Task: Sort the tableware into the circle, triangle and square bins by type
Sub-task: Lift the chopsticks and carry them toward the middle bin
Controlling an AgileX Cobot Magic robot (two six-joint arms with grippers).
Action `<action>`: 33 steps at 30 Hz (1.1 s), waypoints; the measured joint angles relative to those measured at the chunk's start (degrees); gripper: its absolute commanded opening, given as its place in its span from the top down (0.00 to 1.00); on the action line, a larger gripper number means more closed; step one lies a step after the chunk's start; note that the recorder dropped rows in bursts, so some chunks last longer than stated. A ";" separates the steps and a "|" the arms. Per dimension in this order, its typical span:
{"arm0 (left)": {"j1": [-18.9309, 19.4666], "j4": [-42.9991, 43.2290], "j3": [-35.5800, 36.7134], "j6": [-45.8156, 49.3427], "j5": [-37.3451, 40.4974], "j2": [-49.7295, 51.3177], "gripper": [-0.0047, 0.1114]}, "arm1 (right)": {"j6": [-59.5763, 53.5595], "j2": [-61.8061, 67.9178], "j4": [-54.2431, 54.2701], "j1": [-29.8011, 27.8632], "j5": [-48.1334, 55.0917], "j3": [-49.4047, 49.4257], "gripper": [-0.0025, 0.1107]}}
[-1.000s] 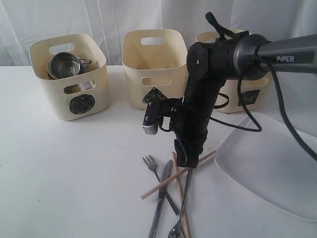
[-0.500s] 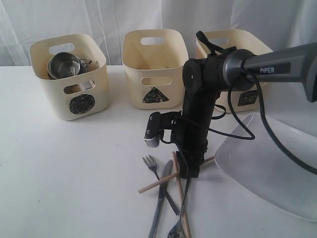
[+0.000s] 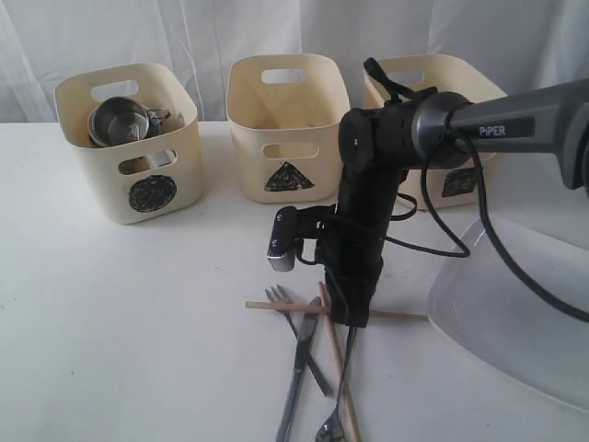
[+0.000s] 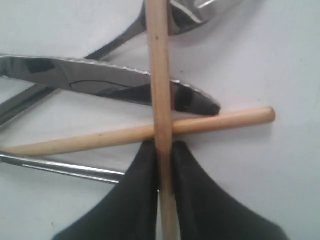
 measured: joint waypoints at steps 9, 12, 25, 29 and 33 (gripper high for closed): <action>0.00 0.00 0.00 0.00 0.00 0.00 0.96 | 0.00 -7.77 0.71 0.00 -0.44 -1.87 0.98; 0.00 0.00 0.00 0.00 0.00 0.00 0.96 | 1.35 -12.68 0.71 0.00 -3.30 -3.70 0.98; 0.00 0.00 0.00 0.15 0.00 0.00 0.96 | 29.55 -17.62 0.93 -0.50 -49.40 -4.27 0.98; 0.00 0.00 0.00 0.15 0.00 0.00 0.96 | 33.60 -14.14 1.69 -0.74 -75.59 -4.27 0.98; 0.00 0.00 0.00 0.15 0.00 0.00 0.96 | 34.62 -6.14 1.82 -0.74 -89.08 -4.27 0.96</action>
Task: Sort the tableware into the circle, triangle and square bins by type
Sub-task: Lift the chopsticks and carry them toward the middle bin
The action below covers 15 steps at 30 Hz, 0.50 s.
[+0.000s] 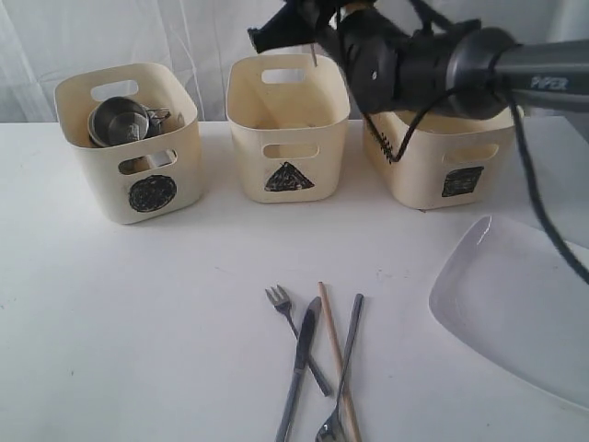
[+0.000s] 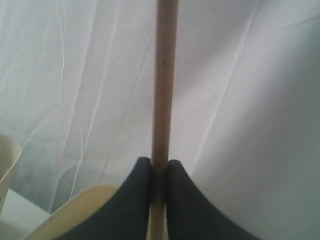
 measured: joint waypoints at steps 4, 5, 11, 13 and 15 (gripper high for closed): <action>0.00 0.00 0.00 0.00 0.00 0.00 0.96 | 1.02 7.71 0.00 0.00 -5.11 0.00 0.71; 0.00 0.00 0.00 0.00 0.00 0.00 0.96 | 2.08 8.32 0.00 0.00 -5.44 0.00 0.65; 0.00 0.00 0.00 0.00 0.00 0.00 0.96 | 5.05 7.52 0.25 0.00 -5.00 -0.16 0.64; 0.00 0.00 0.00 0.00 0.00 0.00 0.96 | 5.20 5.40 0.40 0.00 -1.34 -0.16 0.64; 0.00 0.00 0.00 0.00 0.00 0.00 0.96 | 5.19 2.31 0.57 0.00 5.14 -0.16 0.67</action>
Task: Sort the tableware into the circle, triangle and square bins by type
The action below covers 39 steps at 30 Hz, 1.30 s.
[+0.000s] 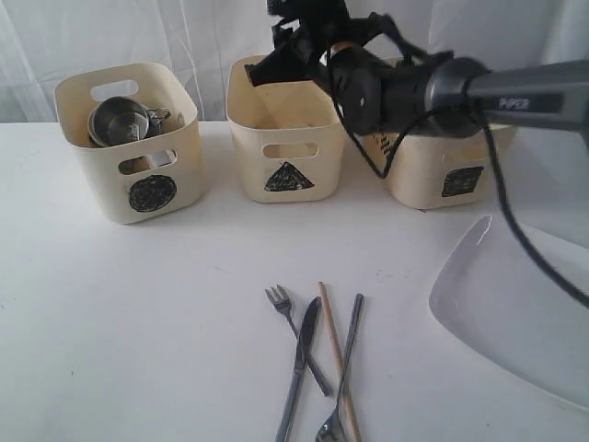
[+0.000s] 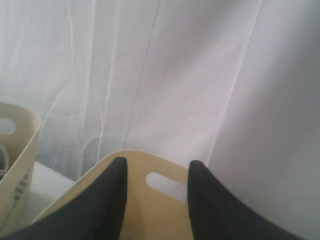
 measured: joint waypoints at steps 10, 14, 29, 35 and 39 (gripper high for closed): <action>0.00 0.00 0.00 0.00 0.00 0.00 0.96 | 4.27 -17.59 -0.17 -1.43 38.28 6.14 0.98; 0.00 0.00 0.00 0.00 0.00 0.00 0.96 | 13.61 -24.28 -0.87 -2.43 39.49 16.40 0.98; 0.00 0.00 0.00 0.00 0.00 0.00 0.96 | 24.44 -53.11 6.57 21.35 42.13 49.06 0.98; 0.00 0.00 0.00 0.00 0.00 0.00 0.96 | 27.67 -44.26 -2.11 25.28 42.13 49.20 0.98; 0.00 0.00 0.00 0.00 0.00 0.00 0.96 | 40.32 -33.85 -22.72 21.86 49.72 45.75 0.98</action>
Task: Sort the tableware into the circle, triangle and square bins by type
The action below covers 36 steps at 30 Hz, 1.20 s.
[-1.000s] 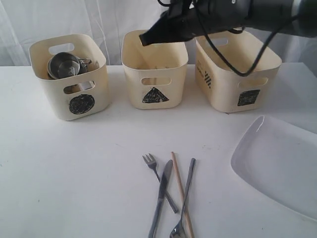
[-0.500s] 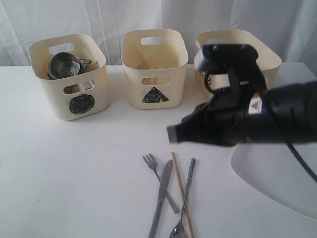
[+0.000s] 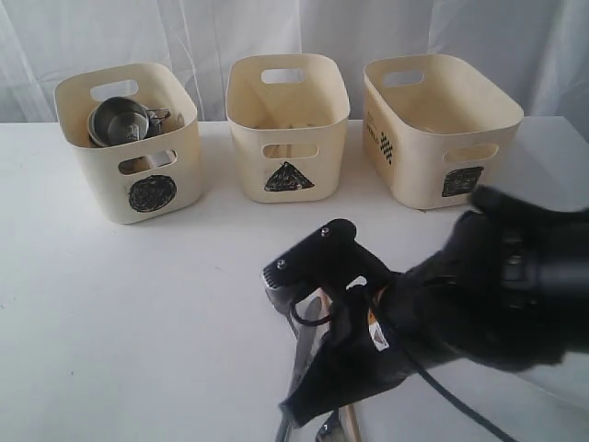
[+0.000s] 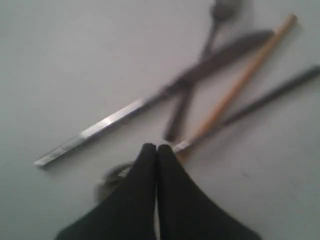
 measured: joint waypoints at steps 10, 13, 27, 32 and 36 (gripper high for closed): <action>0.00 0.00 0.00 0.00 0.00 0.00 0.96 | 17.53 4.16 -29.03 -5.02 19.71 -12.58 0.97; 0.00 0.00 0.00 0.00 0.00 0.00 0.96 | 14.10 3.91 -18.22 -5.39 19.76 -14.19 0.91; 0.00 0.00 0.00 0.13 0.00 0.00 0.96 | 3.53 12.95 9.16 -5.39 19.13 -14.21 0.61; 0.00 0.00 0.00 0.13 0.00 0.00 0.96 | 3.88 16.36 9.16 -5.39 17.06 -14.21 0.61; 0.00 0.00 0.00 0.13 0.00 0.00 0.96 | 5.15 18.15 9.47 -5.39 16.52 -14.21 0.61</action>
